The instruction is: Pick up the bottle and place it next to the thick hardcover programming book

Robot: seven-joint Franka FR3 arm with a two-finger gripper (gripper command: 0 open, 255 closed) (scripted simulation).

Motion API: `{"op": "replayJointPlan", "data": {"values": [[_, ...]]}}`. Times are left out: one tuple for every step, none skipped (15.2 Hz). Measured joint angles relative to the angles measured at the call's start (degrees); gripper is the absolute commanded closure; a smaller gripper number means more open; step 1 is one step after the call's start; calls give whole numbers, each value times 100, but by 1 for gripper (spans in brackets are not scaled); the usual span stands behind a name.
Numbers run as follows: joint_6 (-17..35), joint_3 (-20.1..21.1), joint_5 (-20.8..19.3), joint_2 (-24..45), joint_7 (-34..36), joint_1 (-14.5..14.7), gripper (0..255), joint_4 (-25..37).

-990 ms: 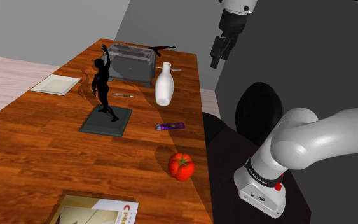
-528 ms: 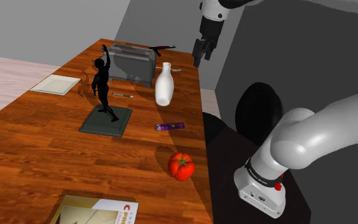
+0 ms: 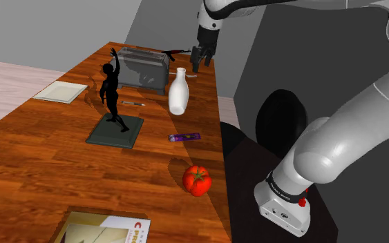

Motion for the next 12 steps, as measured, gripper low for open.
{"op": "replayJointPlan", "data": {"values": [[57,-38,25,206,-69,-15,0,157],[120,-61,53,387,-118,-22,0,282],[133,-64,90,646,-133,-14,0,533],[176,-91,126,883,-198,-29,0,730],[245,-114,164,1115,-259,-44,0,899],[264,-100,200,1338,-250,-29,0,1105],[320,-124,239,1520,-324,-56,0,1236],[346,-135,284,1783,-372,-73,0,1477],[369,-142,317,1983,-414,-89,0,1655],[416,-144,336,2091,-434,-97,0,1717],[471,-146,348,2162,-451,-104,0,1732],[541,-143,351,2185,-449,-102,0,1686]]}}
